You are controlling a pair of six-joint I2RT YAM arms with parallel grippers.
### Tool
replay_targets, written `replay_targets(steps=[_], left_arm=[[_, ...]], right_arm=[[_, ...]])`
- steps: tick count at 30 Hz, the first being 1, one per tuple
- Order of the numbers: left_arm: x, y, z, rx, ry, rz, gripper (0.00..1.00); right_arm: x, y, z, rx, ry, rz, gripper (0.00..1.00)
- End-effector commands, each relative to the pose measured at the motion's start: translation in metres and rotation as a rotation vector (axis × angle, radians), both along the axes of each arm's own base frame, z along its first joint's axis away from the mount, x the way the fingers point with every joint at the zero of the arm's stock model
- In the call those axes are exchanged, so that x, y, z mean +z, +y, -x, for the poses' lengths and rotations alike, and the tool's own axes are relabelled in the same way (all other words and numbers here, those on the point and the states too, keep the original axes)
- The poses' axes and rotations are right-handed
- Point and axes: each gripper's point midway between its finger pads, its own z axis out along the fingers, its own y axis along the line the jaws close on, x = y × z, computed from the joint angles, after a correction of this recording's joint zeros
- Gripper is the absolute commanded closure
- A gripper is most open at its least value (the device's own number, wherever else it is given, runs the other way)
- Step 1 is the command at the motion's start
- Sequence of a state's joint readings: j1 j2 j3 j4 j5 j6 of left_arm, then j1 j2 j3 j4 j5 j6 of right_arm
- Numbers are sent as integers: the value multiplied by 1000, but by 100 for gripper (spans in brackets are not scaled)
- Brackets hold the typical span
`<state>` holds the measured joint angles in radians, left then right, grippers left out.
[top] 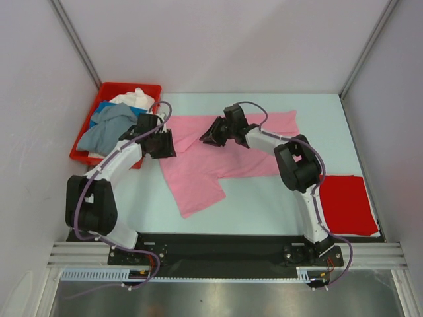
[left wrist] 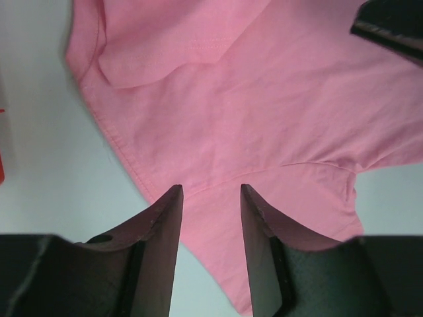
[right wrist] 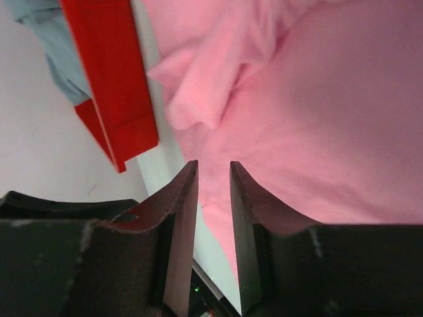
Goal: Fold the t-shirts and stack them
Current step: Fold the tshirt
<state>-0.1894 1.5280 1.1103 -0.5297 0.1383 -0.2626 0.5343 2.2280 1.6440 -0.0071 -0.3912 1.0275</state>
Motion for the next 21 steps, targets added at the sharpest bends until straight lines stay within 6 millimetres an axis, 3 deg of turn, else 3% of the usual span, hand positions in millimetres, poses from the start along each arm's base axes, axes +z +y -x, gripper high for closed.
replay_targets(steps=[1,4,8,9,10,12,14,19,21], left_arm=[[9,-10,-15,-16,-51,57,55],[5,-10,-18,7,-28,66,53],[-11,-11,-29,57,16,75,51],[-10,-14,-36,63,13,88,51],[-21,-18,-40,54,42,101,53],[-19,-20,-54,54,38,120,63],[-28,-26,-59,43,68,141,66],[-35,-33,-64,46,83,179,69],[-43,-35,-63,48,102,180,67]], right_arm=[[15,-6,-16,-42,-60,46,68],[11,-8,-24,-35,-29,14,65],[0,5,-15,24,-26,41,62],[-7,9,-9,27,-3,38,63],[-16,11,-6,34,10,36,65],[-25,17,1,44,27,25,81],[-32,21,3,56,38,11,99],[-42,28,1,74,49,-1,100],[-54,30,1,76,72,1,100]])
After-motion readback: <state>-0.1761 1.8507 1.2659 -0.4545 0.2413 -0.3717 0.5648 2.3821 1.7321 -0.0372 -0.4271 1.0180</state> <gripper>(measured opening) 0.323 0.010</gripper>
